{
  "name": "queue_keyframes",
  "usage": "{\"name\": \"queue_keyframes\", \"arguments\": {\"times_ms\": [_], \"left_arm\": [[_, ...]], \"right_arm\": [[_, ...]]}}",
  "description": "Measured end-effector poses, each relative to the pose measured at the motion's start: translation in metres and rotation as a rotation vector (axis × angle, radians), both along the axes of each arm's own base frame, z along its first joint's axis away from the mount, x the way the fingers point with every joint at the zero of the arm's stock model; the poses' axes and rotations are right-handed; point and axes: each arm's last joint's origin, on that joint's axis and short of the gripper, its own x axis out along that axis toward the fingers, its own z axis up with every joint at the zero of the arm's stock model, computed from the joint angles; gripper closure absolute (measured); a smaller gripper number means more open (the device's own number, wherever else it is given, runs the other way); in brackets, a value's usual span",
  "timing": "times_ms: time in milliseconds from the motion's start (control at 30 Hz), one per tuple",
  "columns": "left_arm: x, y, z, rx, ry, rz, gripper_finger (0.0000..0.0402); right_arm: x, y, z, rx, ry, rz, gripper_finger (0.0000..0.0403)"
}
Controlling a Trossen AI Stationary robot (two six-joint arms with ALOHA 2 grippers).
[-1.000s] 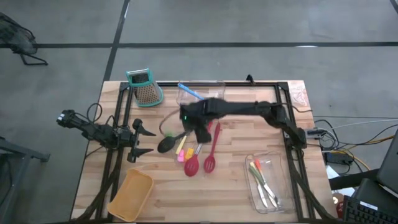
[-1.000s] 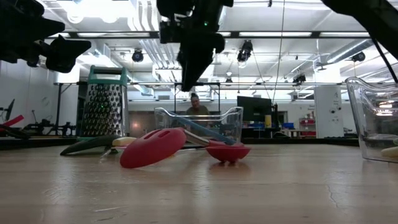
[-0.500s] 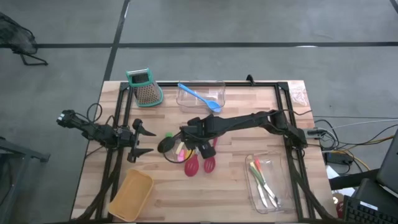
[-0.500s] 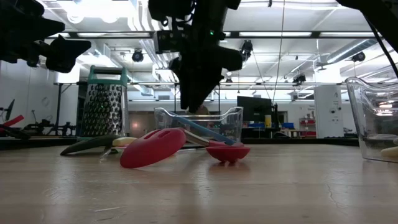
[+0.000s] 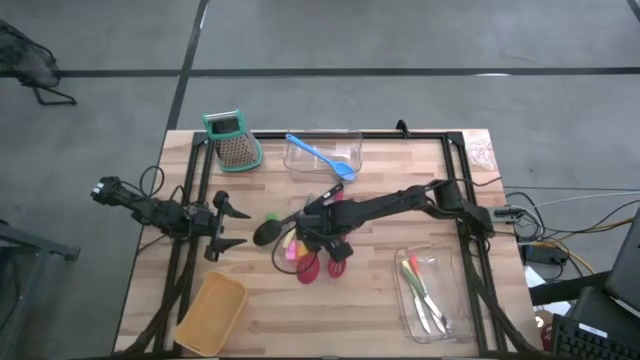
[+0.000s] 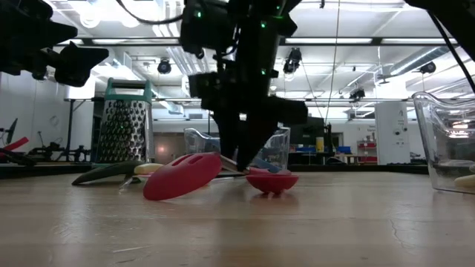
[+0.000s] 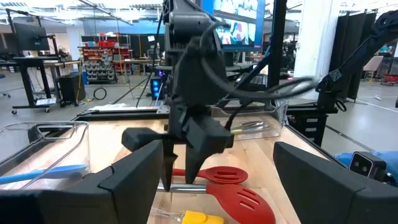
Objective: Pick & Place Kitchen Items
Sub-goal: Put the red slotted spoon into the top transparent bin
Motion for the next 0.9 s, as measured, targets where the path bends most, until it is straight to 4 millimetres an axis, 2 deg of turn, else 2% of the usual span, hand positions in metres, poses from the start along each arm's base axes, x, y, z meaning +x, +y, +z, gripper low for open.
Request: {"name": "queue_keyframes", "arguments": {"times_ms": [667,900], "left_arm": [[0.0,0.0,-0.0001,0.0,0.0,0.0,0.009],[0.0,0.0,-0.0001,0.0,0.0,0.0,0.009]], "right_arm": [[0.0034,-0.0004,-0.0039,0.012,-0.052,-0.022,0.0308],[0.0067,-0.0004,-0.0031,0.017,-0.088,-0.026,0.0318]]}}
